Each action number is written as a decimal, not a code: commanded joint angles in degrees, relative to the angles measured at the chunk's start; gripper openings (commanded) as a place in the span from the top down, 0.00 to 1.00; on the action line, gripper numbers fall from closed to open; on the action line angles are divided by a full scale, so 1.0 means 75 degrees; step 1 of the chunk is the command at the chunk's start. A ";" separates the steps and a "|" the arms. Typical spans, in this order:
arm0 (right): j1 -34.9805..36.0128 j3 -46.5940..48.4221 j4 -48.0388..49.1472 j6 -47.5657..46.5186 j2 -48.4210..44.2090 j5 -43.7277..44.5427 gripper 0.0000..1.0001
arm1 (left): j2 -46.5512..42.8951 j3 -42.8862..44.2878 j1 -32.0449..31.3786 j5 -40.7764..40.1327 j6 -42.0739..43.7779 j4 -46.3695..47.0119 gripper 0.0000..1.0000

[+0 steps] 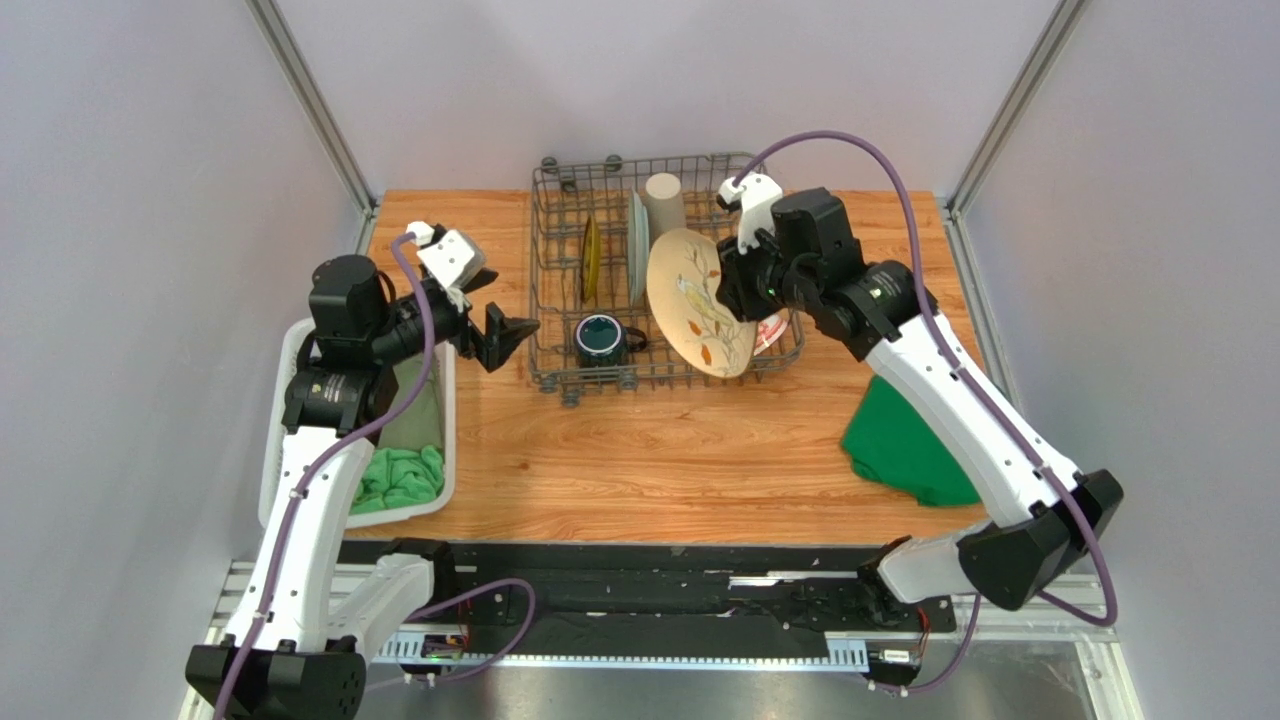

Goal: Unload the mixed dishes from the dish rack
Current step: Pick up the plate from the dish rack, then place the plate at the center of the board.

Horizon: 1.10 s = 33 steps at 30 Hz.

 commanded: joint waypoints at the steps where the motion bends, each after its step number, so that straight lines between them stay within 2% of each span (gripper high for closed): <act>1: -0.0136 -0.0501 0.0939 0.0070 -0.1180 -0.1539 1.00 | -0.0236 -0.0186 -0.0098 -0.0237 0.0377 -0.0129 0.03; 13: -0.0851 -0.2984 0.1032 0.0563 -0.2786 -0.3532 1.00 | -0.0400 -0.0690 -0.0098 -0.0542 0.0342 -0.0023 0.03; 19: -0.1903 -0.4507 0.1934 0.1287 -0.3336 -0.4773 1.00 | -0.0494 -0.0807 -0.0110 -0.0670 0.0353 0.0035 0.03; 22: -0.2338 -0.4966 0.2263 0.1488 -0.3442 -0.5301 1.00 | -0.0529 -0.0877 -0.0110 -0.0694 0.0377 0.0059 0.03; 33: -0.2749 -0.6244 0.2626 0.1219 -0.3384 -0.6110 1.00 | -0.0705 -0.1182 -0.0110 -0.0811 0.0506 0.0094 0.03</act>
